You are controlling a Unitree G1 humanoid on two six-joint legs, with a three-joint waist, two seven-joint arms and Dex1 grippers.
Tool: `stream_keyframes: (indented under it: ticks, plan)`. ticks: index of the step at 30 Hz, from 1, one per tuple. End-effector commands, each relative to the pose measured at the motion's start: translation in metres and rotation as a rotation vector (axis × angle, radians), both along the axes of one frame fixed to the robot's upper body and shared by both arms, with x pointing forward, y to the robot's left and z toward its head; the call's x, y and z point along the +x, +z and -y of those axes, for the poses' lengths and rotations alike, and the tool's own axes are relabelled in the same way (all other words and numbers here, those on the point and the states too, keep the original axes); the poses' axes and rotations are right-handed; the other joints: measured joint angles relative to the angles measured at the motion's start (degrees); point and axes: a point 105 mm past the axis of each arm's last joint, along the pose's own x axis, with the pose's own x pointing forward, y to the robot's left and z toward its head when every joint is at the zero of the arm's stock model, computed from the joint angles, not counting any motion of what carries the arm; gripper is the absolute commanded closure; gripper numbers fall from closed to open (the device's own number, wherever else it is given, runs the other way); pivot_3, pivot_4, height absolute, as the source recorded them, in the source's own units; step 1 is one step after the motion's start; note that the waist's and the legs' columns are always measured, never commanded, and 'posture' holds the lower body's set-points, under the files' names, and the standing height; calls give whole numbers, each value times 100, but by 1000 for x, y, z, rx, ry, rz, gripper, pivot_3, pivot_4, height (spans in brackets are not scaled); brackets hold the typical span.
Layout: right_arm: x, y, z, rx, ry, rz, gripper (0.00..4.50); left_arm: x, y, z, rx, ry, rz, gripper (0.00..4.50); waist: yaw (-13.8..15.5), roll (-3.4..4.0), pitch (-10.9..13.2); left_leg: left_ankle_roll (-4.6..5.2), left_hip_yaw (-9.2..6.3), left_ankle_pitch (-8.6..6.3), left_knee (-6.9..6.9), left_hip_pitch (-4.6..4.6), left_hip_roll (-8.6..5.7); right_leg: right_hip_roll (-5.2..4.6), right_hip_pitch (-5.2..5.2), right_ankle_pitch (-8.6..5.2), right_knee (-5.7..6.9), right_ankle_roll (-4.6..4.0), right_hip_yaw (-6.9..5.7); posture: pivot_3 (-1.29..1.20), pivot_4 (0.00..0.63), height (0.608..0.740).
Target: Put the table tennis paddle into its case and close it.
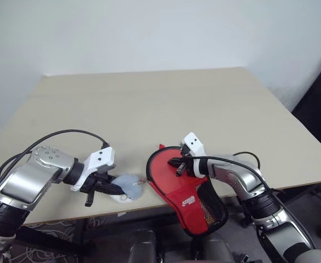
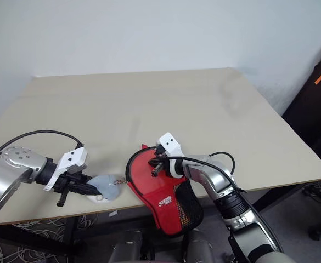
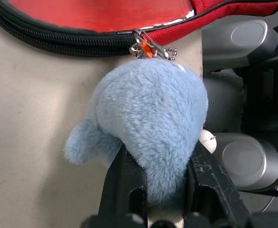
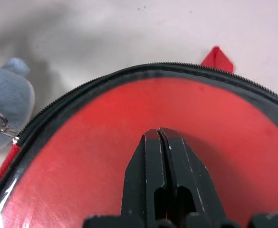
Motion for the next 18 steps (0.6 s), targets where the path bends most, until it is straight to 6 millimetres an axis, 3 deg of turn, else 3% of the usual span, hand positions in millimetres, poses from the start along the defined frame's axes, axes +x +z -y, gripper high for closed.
stream_keyframes:
  ticks: [1,9,18]
  plan:
    - [4,6,0,26,-2,27,4500,7,3,-7,39,19,40,3846,0,0,0,0,0,0,0,0,0,0,0,0,0,0,0,0,0,654]
    - [6,-2,-1,43,0,34,4500,13,8,-6,47,10,61,3846,-1,-10,-7,0,2,0,1,3,2,2,1,0,3,0,1,0,0,654]
    - [2,-9,-2,32,20,45,4500,27,0,-33,157,31,77,3846,-11,-15,-14,-1,7,0,2,8,9,7,1,0,6,-1,3,0,0,654]
